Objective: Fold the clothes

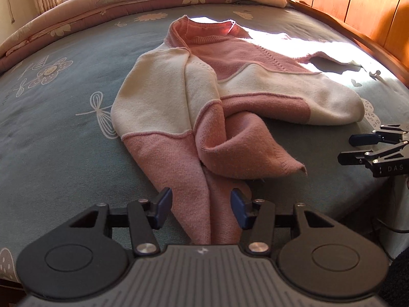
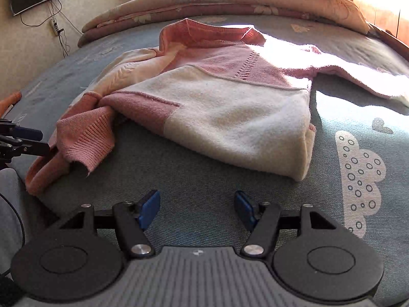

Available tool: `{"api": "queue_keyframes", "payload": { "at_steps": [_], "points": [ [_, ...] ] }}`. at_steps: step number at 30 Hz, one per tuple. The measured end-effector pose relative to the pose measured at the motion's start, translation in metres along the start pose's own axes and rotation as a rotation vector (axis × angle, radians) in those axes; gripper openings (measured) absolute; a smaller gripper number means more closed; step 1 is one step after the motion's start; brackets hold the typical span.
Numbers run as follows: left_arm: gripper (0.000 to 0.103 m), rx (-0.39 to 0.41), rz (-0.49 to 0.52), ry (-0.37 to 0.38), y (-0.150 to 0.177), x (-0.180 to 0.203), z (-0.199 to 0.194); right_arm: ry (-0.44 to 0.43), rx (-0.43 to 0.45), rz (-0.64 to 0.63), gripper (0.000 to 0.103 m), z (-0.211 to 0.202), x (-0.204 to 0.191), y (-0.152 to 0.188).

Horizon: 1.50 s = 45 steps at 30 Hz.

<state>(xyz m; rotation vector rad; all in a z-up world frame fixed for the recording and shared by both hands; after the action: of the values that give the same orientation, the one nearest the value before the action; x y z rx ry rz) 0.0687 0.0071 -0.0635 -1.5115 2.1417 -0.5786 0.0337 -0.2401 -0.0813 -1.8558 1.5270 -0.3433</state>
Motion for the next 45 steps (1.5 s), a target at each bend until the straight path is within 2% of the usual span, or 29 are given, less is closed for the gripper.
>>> {"api": "queue_keyframes", "payload": {
  "at_steps": [2,5,7,8,10,11,12,16,23,33,38,45],
  "points": [
    [0.049,-0.026,0.015,-0.047,0.003,0.003,0.006,0.002,-0.002,0.006,0.069,-0.001,-0.001,-0.001],
    [0.048,-0.063,0.019,-0.068,0.007,0.006,0.012,0.001,-0.005,0.018,0.069,-0.002,-0.001,-0.002],
    [0.041,-0.070,-0.002,-0.066,0.008,0.004,0.013,-0.001,-0.002,0.020,0.069,-0.004,-0.002,-0.002],
    [0.033,-0.071,-0.022,-0.059,0.008,0.002,0.013,-0.002,0.000,0.020,0.069,-0.005,-0.002,-0.002],
    [0.025,-0.068,-0.049,-0.054,0.007,-0.001,0.013,-0.002,0.001,0.020,0.069,-0.006,-0.002,-0.002],
    [0.016,-0.064,-0.052,-0.062,0.007,-0.001,0.012,-0.001,0.000,0.021,0.069,-0.005,-0.002,-0.002],
    [0.012,-0.060,-0.053,-0.070,0.007,-0.001,0.012,0.000,-0.001,0.021,0.069,-0.005,-0.002,-0.002],
    [0.010,-0.012,-0.088,-0.088,0.000,-0.010,0.001,0.001,0.013,0.016,0.069,-0.009,-0.002,-0.003],
    [0.007,0.106,-0.144,-0.223,-0.027,-0.051,-0.026,0.002,0.055,0.020,0.069,-0.018,-0.001,-0.006],
    [0.005,0.232,-0.193,-0.391,-0.075,-0.131,-0.036,0.024,0.076,0.031,0.069,-0.024,-0.001,-0.009],
    [0.005,0.252,-0.257,-0.448,-0.098,-0.179,-0.035,0.047,0.080,0.042,0.069,-0.027,0.001,-0.009],
    [0.005,0.226,-0.296,-0.546,-0.125,-0.237,-0.017,0.082,0.082,0.049,0.069,-0.029,0.005,-0.011]
  ]
}}
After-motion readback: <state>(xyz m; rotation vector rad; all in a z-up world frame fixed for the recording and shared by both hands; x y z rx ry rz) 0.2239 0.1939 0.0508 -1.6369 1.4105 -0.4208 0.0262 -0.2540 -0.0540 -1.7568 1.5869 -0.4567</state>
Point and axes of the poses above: each gripper's, at about its wrist camera, not at the fingertips, and z roughly the way its jaws point, x to its right, y to its underside, the point moved 1 cm from there along z, roughly the way its jaws point, and after that the axes turned 4 degrees about -y, right-handed, at the moved point
